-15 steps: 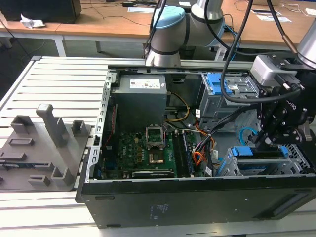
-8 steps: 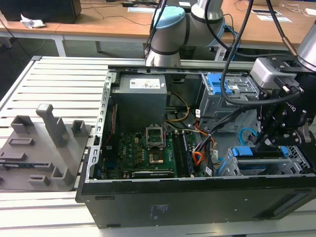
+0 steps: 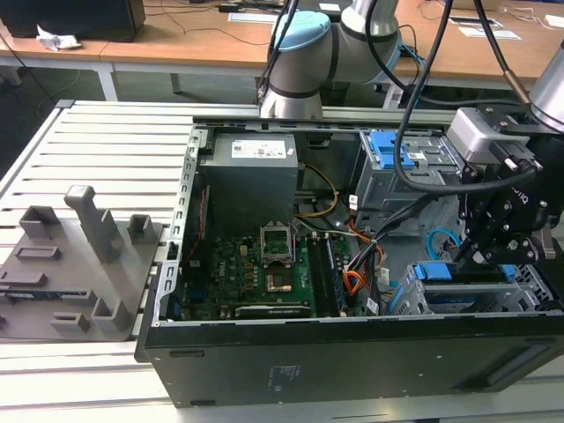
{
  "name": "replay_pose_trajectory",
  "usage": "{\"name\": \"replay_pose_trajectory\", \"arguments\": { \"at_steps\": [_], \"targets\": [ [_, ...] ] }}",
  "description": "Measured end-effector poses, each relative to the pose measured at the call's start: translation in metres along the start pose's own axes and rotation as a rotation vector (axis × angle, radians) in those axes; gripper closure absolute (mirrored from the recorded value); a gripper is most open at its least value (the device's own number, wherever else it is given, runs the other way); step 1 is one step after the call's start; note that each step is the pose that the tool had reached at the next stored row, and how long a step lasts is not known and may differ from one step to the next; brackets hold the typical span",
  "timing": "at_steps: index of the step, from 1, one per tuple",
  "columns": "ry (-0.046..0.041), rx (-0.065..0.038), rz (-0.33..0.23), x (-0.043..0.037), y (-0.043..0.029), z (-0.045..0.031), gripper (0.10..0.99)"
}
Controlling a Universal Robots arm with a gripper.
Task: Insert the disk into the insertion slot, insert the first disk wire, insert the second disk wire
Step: 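Insert the second disk wire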
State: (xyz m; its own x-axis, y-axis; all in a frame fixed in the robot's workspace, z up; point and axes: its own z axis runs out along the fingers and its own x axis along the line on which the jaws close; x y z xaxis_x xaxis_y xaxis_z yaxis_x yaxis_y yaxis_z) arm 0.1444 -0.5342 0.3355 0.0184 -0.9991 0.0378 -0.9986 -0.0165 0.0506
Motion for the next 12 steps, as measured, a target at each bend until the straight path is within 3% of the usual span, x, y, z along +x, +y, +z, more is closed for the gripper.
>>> {"name": "replay_pose_trajectory", "arguments": {
  "at_steps": [2,3,6,12],
  "targets": [
    [-0.0007,0.0,0.0,0.0,-0.0001,0.0003,0.914],
    [-0.0006,0.0,0.0,0.0,-0.0001,0.0003,0.855],
    [-0.0009,0.0,0.0,0.0001,0.0,-0.0018,0.855],
    [0.0003,0.0,0.0,-0.0006,0.0012,-0.0272,0.867]
  ]
}}
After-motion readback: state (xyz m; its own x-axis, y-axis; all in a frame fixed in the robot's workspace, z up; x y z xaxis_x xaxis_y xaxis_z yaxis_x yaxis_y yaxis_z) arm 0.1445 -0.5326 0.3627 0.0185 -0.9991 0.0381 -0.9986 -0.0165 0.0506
